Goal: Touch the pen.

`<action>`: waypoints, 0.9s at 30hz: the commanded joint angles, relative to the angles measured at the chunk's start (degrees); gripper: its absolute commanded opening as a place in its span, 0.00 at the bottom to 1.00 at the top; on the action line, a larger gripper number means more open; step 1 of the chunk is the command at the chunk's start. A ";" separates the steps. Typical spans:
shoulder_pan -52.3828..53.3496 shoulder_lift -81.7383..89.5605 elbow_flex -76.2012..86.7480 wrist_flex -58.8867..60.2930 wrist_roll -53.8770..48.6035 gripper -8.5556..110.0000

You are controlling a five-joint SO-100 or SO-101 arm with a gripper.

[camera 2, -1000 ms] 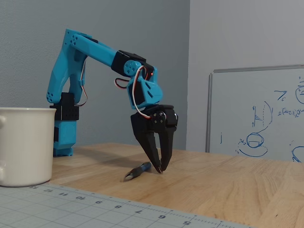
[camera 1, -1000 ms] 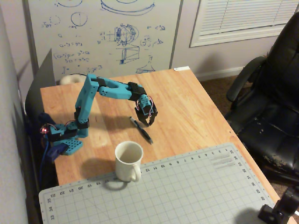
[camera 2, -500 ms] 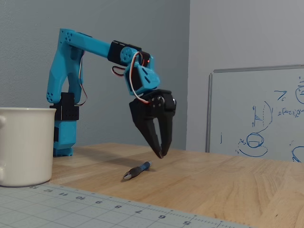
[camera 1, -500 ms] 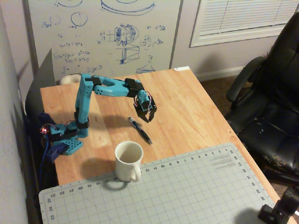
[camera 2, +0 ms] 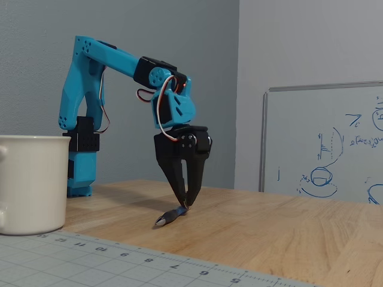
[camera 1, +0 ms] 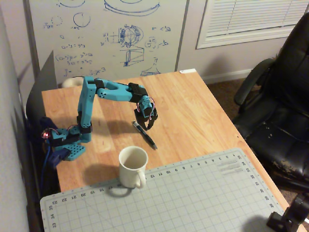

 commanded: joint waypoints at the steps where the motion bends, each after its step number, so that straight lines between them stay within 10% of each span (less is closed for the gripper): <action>1: 0.35 5.98 -0.62 0.26 0.35 0.08; 27: 0.26 8.70 -0.44 4.75 0.35 0.08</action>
